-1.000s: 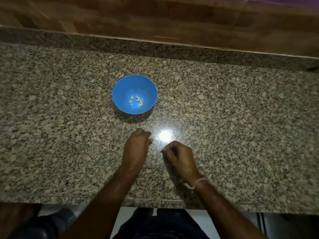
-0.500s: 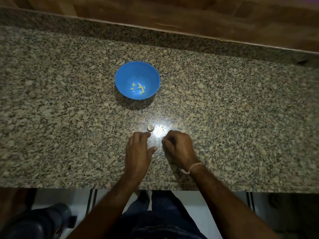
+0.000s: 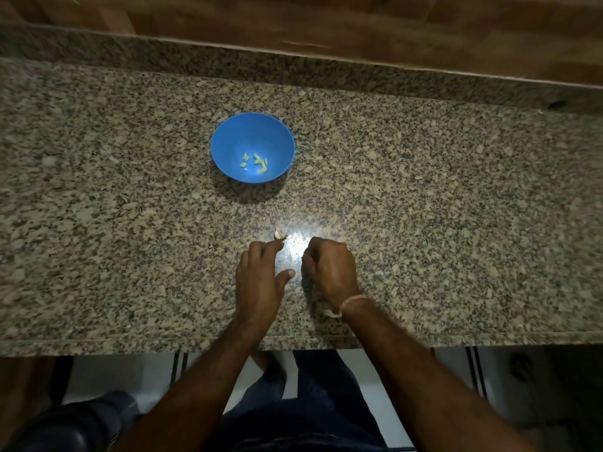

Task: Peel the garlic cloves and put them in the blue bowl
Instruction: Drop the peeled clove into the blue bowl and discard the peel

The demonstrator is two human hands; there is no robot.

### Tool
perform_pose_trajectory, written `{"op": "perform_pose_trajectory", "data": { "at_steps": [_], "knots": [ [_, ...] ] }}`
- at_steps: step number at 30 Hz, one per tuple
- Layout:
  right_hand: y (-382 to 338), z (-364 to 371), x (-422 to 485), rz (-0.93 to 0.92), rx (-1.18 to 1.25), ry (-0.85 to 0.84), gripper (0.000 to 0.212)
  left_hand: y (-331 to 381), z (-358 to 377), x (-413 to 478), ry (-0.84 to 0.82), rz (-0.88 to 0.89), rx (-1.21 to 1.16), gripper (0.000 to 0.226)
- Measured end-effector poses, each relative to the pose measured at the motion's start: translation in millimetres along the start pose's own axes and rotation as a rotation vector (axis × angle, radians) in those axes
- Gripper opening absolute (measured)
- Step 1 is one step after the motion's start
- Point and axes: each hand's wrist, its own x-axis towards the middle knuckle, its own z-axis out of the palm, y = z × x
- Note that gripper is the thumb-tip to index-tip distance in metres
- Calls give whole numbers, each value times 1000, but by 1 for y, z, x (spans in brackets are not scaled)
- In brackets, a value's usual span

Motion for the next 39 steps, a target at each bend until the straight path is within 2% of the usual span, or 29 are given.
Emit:
{"op": "perform_pose_trajectory", "data": {
  "at_steps": [1, 5, 9, 13, 17, 25, 29, 34, 39],
  "knots": [
    [3, 2, -2, 45, 128, -12, 13, -1, 0, 0, 1, -8, -51, 50],
    [6, 3, -16, 372, 974, -215, 11, 2, -4, 5, -14, -160, -380, 11],
    [1, 0, -26, 484, 1248, -290, 8, 13, -13, 5, -59, -321, -608, 8],
    [-6, -8, -26, 497, 1297, -252, 9, 18, -19, 4, -107, -390, -766, 9],
    [-9, -18, -30, 422, 1273, -200, 8, 27, -26, 5, -102, -386, -750, 9],
    [3, -27, -24, 107, 912, -34, 8, 53, -48, 13, -145, -261, -642, 7],
    [5, -26, -22, 87, 867, -28, 11, 51, -50, 19, -182, -233, -612, 11],
    [9, -25, -23, 64, 913, -64, 8, 52, -54, 20, -320, -344, -844, 19],
    [9, -22, -26, 118, 1035, -101, 13, 44, -43, 21, -369, -389, -809, 23]
  ]
}}
